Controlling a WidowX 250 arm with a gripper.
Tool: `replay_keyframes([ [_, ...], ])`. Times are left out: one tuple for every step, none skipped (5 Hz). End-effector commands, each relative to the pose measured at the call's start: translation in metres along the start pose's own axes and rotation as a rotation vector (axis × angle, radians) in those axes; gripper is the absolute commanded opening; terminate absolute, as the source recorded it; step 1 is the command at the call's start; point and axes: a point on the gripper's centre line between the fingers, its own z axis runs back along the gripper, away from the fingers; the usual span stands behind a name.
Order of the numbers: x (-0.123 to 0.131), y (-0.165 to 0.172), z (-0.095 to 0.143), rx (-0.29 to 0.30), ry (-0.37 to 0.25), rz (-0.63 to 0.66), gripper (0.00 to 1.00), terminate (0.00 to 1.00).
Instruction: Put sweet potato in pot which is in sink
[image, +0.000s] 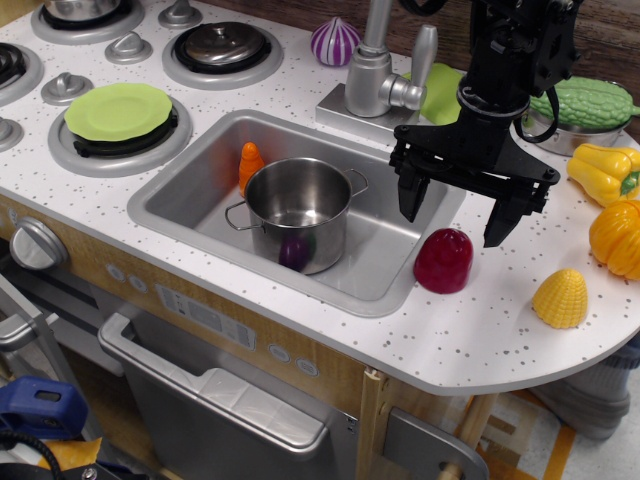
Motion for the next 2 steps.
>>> replay_keyframes([
  [0.0,0.0,0.0,0.0,0.0,0.0,1.0,0.0],
  [0.0019,0.0024,-0.0085,-0.026,-0.023,-0.011,1.0,0.0],
])
